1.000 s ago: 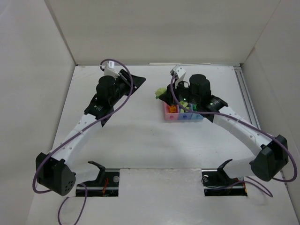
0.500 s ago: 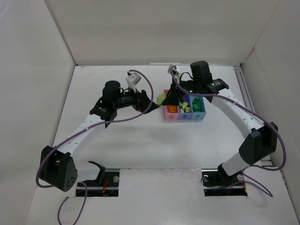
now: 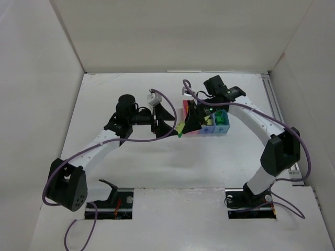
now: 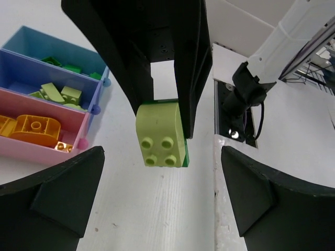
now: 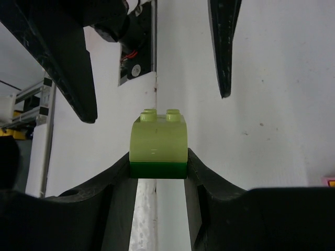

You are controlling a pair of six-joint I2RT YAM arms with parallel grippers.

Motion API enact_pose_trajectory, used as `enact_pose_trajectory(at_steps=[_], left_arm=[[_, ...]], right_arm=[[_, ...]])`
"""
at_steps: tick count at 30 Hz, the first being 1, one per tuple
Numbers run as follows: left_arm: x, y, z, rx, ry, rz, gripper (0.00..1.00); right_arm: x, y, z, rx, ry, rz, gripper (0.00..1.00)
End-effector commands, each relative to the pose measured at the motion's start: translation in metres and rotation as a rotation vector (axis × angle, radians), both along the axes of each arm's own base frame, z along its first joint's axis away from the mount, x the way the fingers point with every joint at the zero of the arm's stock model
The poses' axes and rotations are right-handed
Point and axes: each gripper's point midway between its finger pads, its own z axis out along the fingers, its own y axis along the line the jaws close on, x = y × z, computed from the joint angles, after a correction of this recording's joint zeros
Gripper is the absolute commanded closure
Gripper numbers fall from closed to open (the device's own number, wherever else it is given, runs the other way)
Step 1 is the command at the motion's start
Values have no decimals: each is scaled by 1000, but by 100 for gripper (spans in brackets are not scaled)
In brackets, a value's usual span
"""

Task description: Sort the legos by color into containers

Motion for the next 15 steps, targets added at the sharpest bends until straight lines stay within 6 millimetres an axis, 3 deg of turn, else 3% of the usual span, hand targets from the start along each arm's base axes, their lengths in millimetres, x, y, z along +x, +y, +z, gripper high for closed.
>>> enact_pose_trajectory(at_steps=[1, 9, 12, 15], left_arm=[[-5, -7, 22, -48, -102, -94, 9], [-4, -15, 16, -40, -72, -114, 15], [1, -17, 20, -43, -59, -102, 22], [1, -21, 19, -40, -31, -110, 40]], right_arm=[[-8, 8, 22, 82, -31, 76, 97], [-9, 11, 27, 90, -47, 86, 97], [-9, 16, 24, 86, -38, 98, 97], [-7, 18, 21, 69, -46, 97, 97]])
